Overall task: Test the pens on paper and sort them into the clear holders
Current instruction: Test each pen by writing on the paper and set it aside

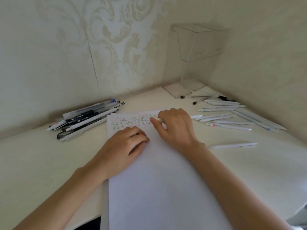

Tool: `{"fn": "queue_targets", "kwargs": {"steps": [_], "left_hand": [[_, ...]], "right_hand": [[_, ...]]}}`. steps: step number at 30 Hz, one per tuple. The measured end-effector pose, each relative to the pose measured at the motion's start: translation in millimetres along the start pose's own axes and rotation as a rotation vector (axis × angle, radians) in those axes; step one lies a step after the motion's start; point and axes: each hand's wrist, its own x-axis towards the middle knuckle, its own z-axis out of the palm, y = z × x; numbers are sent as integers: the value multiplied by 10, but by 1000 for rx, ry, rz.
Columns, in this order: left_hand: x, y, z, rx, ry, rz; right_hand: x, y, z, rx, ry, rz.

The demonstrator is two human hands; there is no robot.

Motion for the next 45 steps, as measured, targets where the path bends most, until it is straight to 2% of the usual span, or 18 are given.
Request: {"fn": "queue_targets", "kwargs": {"steps": [2, 7, 9, 12, 14, 15, 20, 23, 28, 33, 39, 45], "left_hand": [[0, -7, 5, 0, 1, 1], [-6, -7, 4, 0, 13, -5], [-7, -4, -3, -1, 13, -5], [0, -2, 2, 6, 18, 1], [2, -2, 10, 6, 21, 1], [0, -4, 12, 6, 20, 2], [7, -5, 42, 85, -83, 37], [13, 9, 26, 99, -146, -3], [163, 95, 37, 181, -115, -11], [185, 62, 136, 166, -68, -3], [184, 67, 129, 161, -93, -34], [182, 79, 120, 164, -112, -46]], "right_hand": [[8, 34, 13, 37, 16, 1], [78, 67, -179, 260, 282, 129], [99, 41, -314, 364, 320, 188], [93, -12, -390, 448, 249, 441], [102, -81, -375, 694, 113, 673], [109, -114, -368, 777, 61, 718], [154, -120, -163, 752, -111, 693], [227, -5, -49, 754, -208, 711], [286, 39, 26, 736, -186, 754], [230, 70, 94, 668, -205, 735], [231, 63, 152, 566, -268, 665], [217, 72, 147, 556, -252, 672]]}}
